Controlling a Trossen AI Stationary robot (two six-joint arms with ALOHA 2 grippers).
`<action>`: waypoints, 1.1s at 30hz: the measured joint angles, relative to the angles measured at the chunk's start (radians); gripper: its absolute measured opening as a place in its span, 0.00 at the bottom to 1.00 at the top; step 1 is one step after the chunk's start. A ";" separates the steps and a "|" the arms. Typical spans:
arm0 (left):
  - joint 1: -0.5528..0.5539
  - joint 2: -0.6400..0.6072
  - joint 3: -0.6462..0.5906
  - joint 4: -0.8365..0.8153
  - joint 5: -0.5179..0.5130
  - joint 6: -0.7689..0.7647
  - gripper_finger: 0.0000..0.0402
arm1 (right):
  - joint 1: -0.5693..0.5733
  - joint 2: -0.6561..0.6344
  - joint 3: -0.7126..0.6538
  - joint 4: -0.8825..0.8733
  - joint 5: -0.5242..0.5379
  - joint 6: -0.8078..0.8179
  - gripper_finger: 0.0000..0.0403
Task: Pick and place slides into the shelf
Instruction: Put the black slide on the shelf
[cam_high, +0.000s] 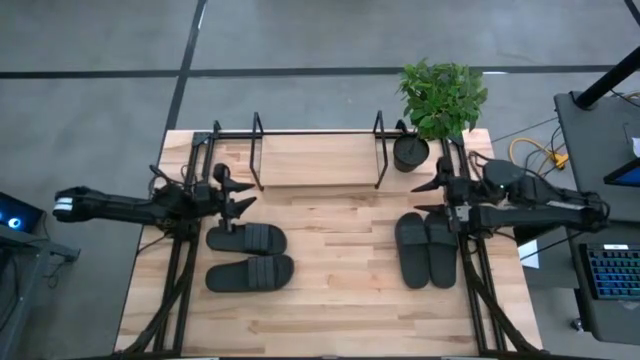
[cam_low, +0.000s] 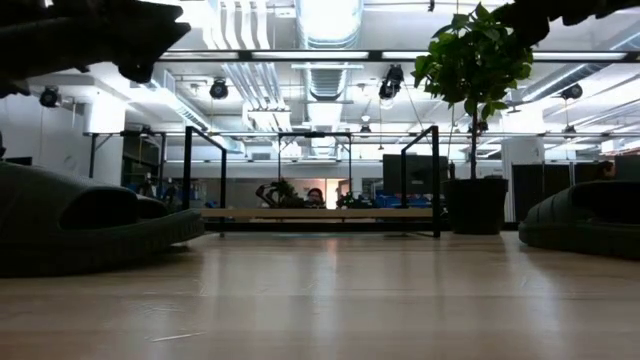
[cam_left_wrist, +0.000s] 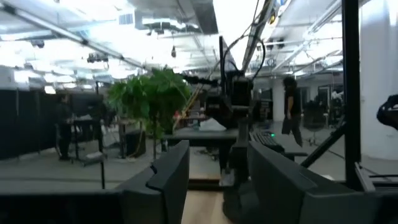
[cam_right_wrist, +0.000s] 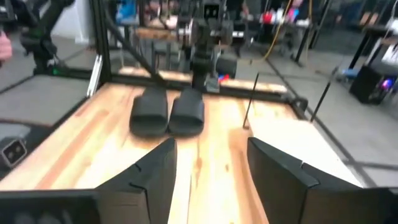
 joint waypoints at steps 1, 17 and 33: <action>0.000 0.010 0.000 0.000 0.000 -0.008 0.37 | 0.000 0.011 0.008 -0.012 0.000 -0.009 0.46; 0.000 0.106 0.000 0.114 -0.002 -0.021 0.37 | 0.029 0.043 0.080 -0.148 0.000 0.072 0.44; 0.000 0.134 0.000 0.114 -0.002 -0.024 0.37 | 0.334 0.115 0.110 -0.214 0.238 0.240 0.43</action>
